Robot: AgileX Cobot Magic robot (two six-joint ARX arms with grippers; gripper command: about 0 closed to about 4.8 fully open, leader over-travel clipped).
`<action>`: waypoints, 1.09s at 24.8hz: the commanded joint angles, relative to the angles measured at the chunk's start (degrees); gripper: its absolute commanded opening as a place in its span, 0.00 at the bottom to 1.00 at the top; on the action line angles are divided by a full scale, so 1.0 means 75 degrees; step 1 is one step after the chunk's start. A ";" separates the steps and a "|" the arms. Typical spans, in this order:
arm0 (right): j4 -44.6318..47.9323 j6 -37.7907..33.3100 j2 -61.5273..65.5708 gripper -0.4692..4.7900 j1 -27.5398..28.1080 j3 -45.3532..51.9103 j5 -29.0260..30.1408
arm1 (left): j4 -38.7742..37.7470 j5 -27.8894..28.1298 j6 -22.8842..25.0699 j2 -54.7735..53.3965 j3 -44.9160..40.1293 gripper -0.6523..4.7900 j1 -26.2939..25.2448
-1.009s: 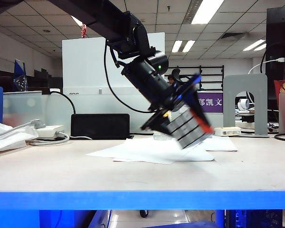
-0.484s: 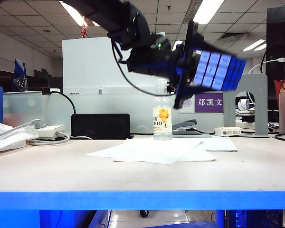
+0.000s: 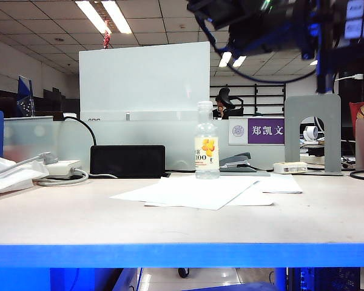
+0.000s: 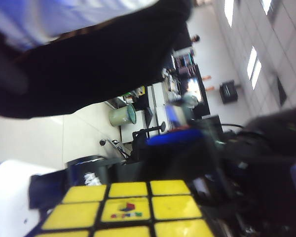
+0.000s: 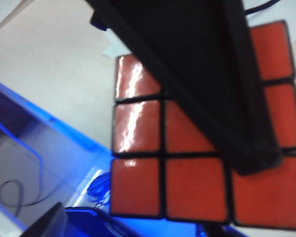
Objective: Rotate the Rubik's Cube so that the bottom side is facing up.
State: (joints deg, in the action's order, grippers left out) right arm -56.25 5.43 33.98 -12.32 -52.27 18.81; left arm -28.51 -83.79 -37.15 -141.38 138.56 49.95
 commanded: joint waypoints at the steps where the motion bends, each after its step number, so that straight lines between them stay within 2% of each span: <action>1: 0.0248 0.0163 -0.0291 0.73 0.0006 -0.0061 -0.0478 | 0.0277 -0.0184 -0.0309 0.0102 0.0262 0.40 0.0251; 4: 0.0300 0.0332 -0.0539 0.73 0.0009 -0.0067 -0.0842 | 0.0271 -0.0172 -0.0376 0.0102 0.0344 0.40 0.0265; 11: 0.0688 0.0481 -0.0769 0.73 0.0006 -0.0073 -0.0796 | 0.0268 -0.0175 -0.0772 0.0122 0.0364 0.40 0.0370; 12: 0.0772 0.0481 -0.0772 0.73 0.0006 -0.0073 -0.0790 | 0.0271 -0.0175 -0.0772 0.0131 0.0367 0.40 0.0391; 15: 0.1239 0.0752 -0.0836 0.81 0.0015 -0.0073 -0.0883 | 0.0274 -0.0146 -0.0778 0.0189 0.0367 0.40 0.0519; 22: 0.1652 0.0921 -0.1606 0.82 0.0026 -0.0230 -0.1338 | 0.0277 -0.0143 -0.0796 0.0396 0.0367 0.40 0.0498; 27: 0.1842 0.1335 -0.1673 0.82 0.0026 -0.0230 -0.1352 | 0.0256 -0.0146 -0.0799 0.0586 0.0367 0.40 0.0513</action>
State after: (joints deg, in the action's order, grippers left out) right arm -44.01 14.55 21.30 -12.23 -53.69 9.52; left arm -27.40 -83.37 -43.38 -137.86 141.05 53.65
